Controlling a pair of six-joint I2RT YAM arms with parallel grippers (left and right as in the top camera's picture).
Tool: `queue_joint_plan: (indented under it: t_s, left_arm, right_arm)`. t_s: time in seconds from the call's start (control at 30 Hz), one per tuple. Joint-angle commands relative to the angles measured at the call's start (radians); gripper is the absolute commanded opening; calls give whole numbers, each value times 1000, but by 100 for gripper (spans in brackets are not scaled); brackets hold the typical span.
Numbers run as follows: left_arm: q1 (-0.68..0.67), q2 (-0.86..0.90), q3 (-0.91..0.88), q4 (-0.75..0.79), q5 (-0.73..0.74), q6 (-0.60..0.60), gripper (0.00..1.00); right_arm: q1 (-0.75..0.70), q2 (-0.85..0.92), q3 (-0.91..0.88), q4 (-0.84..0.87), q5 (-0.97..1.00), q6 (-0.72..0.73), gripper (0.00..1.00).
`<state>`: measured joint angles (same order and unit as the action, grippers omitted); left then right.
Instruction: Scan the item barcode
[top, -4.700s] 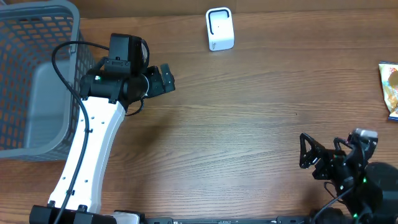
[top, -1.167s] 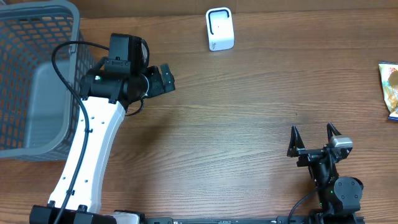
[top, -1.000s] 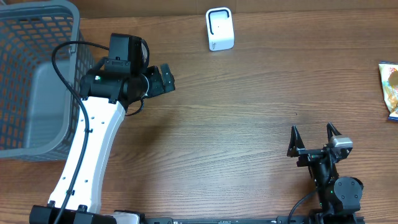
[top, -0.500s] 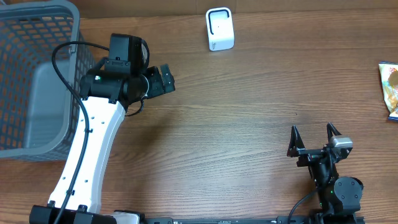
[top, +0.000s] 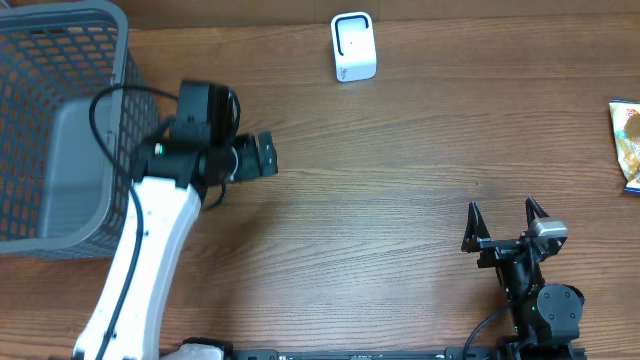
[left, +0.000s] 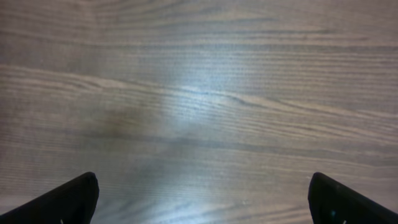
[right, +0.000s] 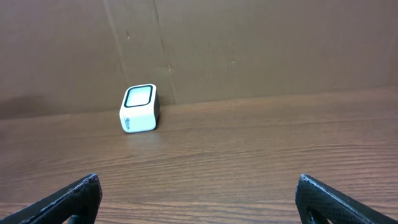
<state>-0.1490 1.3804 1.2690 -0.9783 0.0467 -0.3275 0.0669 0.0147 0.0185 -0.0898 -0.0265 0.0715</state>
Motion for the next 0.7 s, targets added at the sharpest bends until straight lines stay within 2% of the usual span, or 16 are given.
queue_joint_plan:
  t_s: [0.0, 0.13, 0.27, 0.47, 0.57, 0.67]
  left_arm:
    - [-1, -153, -158, 81, -13, 60, 100]
    - [-1, -372, -382, 263, -12, 96, 100]
    - [-1, -610, -574, 363, -13, 174, 100]
    - [6, -1026, -763, 373, -13, 219, 100]
    - [6, -1143, -795, 373, -14, 220, 100]
    - [6, -1188, -814, 375, -22, 220, 100]
  right_arm:
    - [-1, -12, -10, 6, -3, 3, 100]
    - [-1, -12, -10, 6, -3, 3, 100]
    - [-1, -12, -10, 6, -3, 3, 100]
    - [-1, -12, -10, 6, -3, 3, 100]
    - [-1, -12, -10, 6, -3, 3, 100]
    - [-1, -12, -10, 6, -3, 3, 100]
